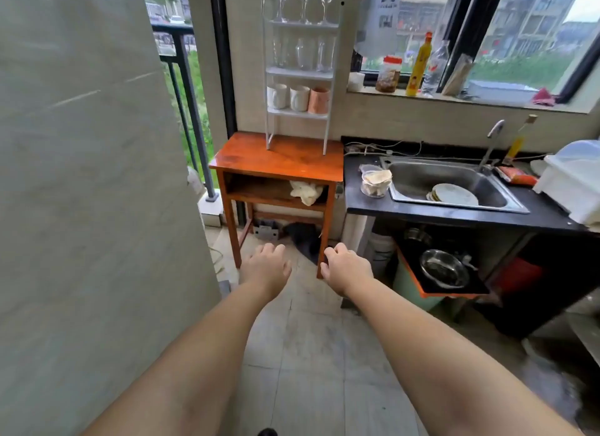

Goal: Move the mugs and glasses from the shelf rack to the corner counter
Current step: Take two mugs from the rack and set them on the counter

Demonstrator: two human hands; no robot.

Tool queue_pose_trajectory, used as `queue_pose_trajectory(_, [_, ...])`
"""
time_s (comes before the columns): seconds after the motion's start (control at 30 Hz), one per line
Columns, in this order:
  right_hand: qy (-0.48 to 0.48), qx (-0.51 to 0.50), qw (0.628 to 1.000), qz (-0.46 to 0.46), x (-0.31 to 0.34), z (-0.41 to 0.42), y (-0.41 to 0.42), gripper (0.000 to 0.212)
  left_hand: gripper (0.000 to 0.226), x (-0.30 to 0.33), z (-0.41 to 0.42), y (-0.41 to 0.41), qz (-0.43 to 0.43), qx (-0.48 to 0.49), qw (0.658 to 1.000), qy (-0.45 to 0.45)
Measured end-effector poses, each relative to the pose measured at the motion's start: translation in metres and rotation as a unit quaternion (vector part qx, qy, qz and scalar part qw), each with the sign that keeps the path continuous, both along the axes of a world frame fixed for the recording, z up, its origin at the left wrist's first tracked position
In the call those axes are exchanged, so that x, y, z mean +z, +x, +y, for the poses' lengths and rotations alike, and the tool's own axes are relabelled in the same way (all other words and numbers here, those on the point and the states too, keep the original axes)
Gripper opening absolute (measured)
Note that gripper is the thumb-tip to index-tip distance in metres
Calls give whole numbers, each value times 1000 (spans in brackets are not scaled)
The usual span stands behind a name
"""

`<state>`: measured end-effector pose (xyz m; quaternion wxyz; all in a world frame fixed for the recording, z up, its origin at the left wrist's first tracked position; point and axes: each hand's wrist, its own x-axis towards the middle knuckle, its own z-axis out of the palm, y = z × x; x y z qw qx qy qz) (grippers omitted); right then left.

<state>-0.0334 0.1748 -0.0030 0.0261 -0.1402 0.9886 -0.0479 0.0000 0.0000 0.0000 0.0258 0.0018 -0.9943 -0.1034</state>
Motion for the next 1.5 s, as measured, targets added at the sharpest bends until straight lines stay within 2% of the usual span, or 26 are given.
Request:
queue_pose_trajectory(0.2, [16,-25,999,-34,3,-18,-98,36,33,-1,-23,-107,-26,-6,999,23])
queue_pose_trajectory(0.3, [12,-31,999,-20,8,-23,-143,35,33,4,-32,-159,3,-12,1000,15])
queue_pose_trajectory(0.67, [12,-32,999,-27,-8,-31,-330,32,42,-4,-34,-345,-23,-31,999,-15])
queue_pose_trajectory(0.87, [15,-9,1000,-3,-7,-26,-468,27,38,0,-32,-471,-6,-12,1000,-11])
queue_pose_trajectory(1.07, [12,-18,1000,-14,0,-35,-568,32,40,-8,-44,-562,-21,7,1000,13])
queue_pose_trajectory(1.23, [-26,-35,999,11,1,-56,-632,34,39,-8,-64,-638,6,17,999,52])
queue_pose_trajectory(1.37, [-124,-74,988,62,14,-72,-683,34,48,11,-71,-703,44,24,993,111])
queue_pose_trajectory(1.5, [-214,-131,961,121,29,-90,-720,34,58,32,-72,-751,89,5,983,159])
